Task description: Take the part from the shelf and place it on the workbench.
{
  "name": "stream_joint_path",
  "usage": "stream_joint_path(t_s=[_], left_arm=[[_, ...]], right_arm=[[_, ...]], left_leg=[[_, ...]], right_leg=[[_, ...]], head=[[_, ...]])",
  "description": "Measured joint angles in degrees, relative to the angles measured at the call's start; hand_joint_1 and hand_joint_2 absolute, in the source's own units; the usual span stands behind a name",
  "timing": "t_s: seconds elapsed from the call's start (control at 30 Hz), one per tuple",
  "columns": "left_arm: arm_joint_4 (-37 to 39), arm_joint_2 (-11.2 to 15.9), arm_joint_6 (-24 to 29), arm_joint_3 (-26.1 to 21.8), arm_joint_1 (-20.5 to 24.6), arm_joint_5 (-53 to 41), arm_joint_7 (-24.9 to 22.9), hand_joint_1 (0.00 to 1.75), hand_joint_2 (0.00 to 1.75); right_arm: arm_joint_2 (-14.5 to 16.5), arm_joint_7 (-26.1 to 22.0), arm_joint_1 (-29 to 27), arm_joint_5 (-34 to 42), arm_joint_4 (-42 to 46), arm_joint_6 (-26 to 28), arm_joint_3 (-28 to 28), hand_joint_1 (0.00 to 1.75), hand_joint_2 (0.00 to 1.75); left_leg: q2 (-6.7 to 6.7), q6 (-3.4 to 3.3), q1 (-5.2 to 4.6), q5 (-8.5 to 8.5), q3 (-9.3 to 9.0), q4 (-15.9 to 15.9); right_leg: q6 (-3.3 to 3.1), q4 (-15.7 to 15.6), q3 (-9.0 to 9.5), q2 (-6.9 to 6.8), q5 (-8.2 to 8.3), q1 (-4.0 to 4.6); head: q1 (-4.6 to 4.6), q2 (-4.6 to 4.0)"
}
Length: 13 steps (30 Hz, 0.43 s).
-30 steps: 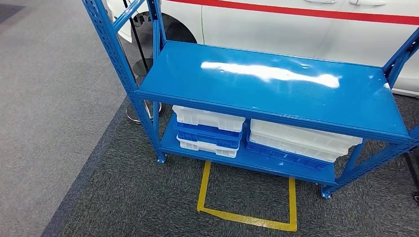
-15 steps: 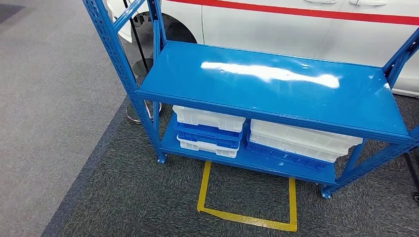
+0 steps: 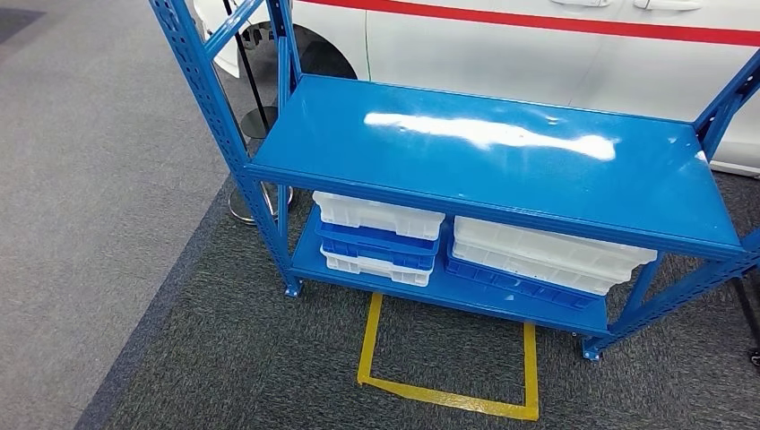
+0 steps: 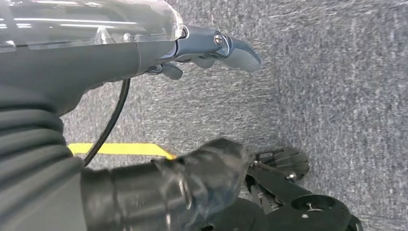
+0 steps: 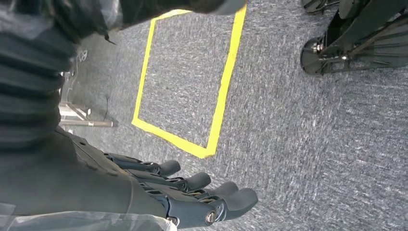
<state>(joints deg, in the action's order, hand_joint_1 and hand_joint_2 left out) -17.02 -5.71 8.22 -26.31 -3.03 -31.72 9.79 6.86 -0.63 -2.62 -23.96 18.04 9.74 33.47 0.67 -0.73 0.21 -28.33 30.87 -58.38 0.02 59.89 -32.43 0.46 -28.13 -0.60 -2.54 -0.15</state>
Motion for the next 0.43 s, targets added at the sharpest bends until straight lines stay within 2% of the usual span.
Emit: stream_joint_path(t_s=[0.43], left_arm=[[-2.2, 2.4, -3.8, 11.8, -2.5, 15.1, -4.5, 0.00, 0.00]], right_arm=[[-2.9, 0.2, -2.5, 11.3, 1.7, -4.6, -15.1, 0.00, 0.00]], left_leg=[[0.00, 0.00, 0.00, -0.01, -0.01, 0.0]], right_leg=[[-0.02, 0.0, 0.02, 0.00, -0.02, 0.00]], head=[[0.01, 0.00]])
